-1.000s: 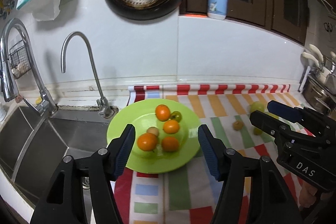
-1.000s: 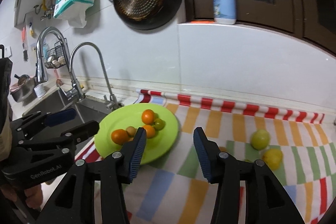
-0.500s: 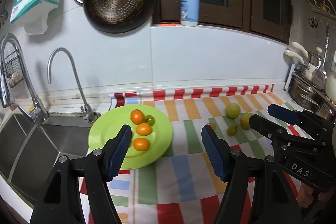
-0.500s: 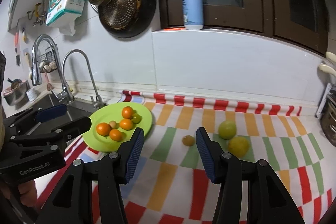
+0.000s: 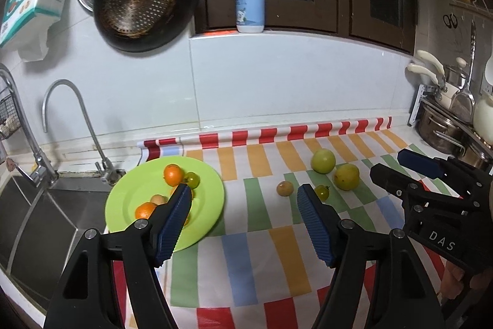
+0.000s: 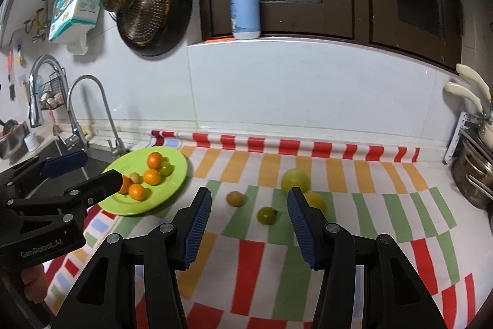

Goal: Organize fruits
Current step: 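Withdraw both tools from the plate toward the fruits on the cloth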

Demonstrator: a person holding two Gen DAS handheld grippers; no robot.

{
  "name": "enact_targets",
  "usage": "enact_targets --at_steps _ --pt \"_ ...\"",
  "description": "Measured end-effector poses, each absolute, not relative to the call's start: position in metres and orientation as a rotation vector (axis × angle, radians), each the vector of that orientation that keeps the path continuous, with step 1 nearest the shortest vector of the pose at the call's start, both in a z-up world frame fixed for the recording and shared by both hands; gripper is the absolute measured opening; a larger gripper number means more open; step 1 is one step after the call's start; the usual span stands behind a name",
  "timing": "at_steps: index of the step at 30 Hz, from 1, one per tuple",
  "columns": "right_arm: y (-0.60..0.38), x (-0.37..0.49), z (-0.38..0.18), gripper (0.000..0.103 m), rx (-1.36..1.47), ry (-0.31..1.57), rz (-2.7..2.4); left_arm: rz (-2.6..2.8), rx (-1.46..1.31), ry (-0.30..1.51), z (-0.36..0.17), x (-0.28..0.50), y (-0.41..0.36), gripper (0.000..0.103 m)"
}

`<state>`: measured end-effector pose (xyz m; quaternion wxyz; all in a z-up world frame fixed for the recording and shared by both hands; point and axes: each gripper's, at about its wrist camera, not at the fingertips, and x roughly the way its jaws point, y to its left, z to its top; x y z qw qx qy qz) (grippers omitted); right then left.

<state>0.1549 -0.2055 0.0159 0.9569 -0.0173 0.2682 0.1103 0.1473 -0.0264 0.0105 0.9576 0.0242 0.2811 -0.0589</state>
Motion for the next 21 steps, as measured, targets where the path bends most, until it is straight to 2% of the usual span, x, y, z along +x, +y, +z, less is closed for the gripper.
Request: enact_targets --at_steps 21 --pt "-0.249 0.209 -0.035 0.052 0.022 0.679 0.14 -0.171 0.109 0.68 -0.034 0.208 -0.063 0.07"
